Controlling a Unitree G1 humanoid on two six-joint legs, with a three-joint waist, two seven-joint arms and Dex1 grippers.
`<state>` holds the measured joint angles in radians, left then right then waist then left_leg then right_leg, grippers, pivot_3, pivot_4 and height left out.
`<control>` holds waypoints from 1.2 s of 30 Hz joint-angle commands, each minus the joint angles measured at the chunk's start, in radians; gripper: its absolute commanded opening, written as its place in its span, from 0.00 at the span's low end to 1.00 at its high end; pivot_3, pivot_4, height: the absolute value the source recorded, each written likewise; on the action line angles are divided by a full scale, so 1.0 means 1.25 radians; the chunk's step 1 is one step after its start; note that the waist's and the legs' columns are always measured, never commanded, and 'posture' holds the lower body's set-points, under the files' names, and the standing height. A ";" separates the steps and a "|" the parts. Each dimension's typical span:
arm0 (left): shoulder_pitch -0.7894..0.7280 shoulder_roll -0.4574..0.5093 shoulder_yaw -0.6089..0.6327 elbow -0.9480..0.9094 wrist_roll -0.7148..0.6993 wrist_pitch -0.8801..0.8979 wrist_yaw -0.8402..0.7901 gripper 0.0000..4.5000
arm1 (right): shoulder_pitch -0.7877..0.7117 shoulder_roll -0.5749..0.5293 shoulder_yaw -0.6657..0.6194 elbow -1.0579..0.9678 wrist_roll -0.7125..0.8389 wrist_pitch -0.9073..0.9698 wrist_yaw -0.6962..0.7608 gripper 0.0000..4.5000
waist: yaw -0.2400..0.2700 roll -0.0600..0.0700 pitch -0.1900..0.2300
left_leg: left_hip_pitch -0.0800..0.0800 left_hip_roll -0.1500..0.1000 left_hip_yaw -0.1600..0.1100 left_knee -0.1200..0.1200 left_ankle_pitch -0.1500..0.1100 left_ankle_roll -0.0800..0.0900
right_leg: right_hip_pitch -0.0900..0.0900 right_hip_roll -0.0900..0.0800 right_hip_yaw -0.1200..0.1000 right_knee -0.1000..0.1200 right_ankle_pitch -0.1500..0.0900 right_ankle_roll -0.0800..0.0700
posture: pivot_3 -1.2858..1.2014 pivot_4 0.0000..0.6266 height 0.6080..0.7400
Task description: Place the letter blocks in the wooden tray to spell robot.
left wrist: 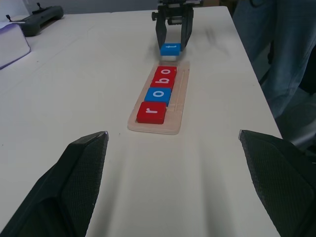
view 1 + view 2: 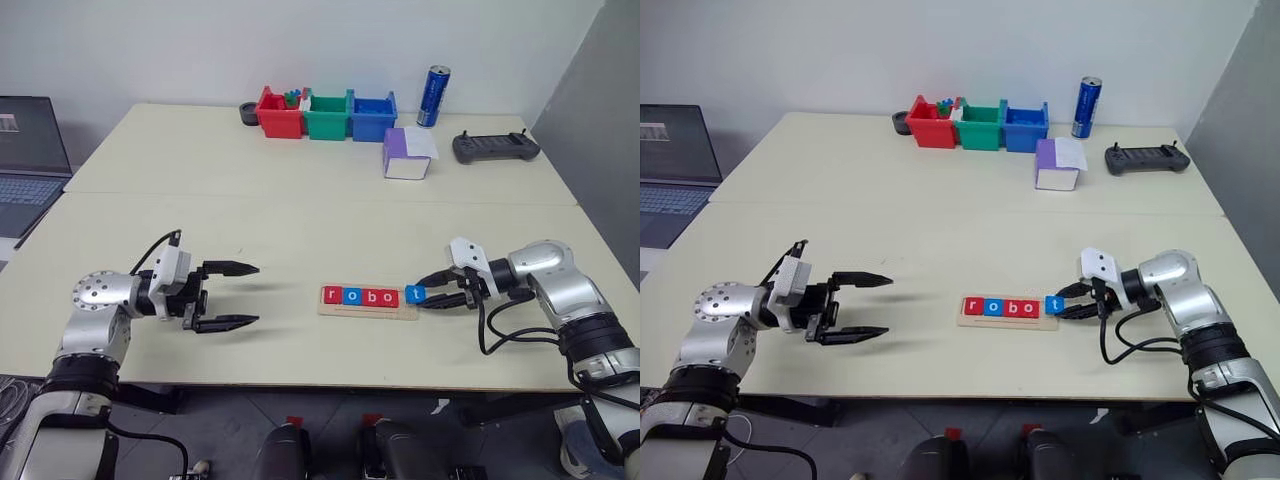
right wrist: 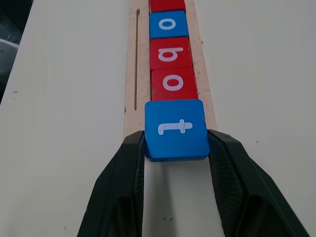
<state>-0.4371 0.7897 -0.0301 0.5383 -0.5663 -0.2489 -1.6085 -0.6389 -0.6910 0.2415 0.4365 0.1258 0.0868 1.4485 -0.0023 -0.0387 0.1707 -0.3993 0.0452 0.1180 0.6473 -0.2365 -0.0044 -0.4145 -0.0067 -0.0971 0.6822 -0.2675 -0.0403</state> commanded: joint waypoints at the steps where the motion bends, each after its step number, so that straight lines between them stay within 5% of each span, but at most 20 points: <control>1: 0.003 0.010 0.027 -0.025 -0.001 -0.002 -0.005 1.00 | -0.019 0.000 0.003 -0.004 -0.013 -0.022 0.009 0.32 | 0.000 0.000 0.000 | 0.000 0.000 0.000 0.000 0.000 0.000 | 0.000 0.000 0.000 0.000 0.000 0.000 | 0.52 0.24 1.00; 36: -0.003 0.006 0.033 -0.023 0.013 0.004 -0.005 1.00 | -0.044 0.044 0.031 0.030 -0.077 -0.029 -0.028 0.32 | 0.000 0.000 0.000 | 0.000 0.000 0.000 0.000 0.000 0.000 | 0.000 0.000 0.000 0.000 0.000 0.000 | 0.52 0.24 1.00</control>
<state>-0.4245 0.7904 -0.0111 0.5212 -0.5481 -0.2435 -1.6084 -0.6799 -0.6417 0.2775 0.4867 0.0337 0.0554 1.4154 -0.0027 -0.0386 0.1707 -0.3993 0.0453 0.1181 0.6472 -0.2365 -0.0044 -0.4146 -0.0066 -0.0970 0.6822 -0.2675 -0.0403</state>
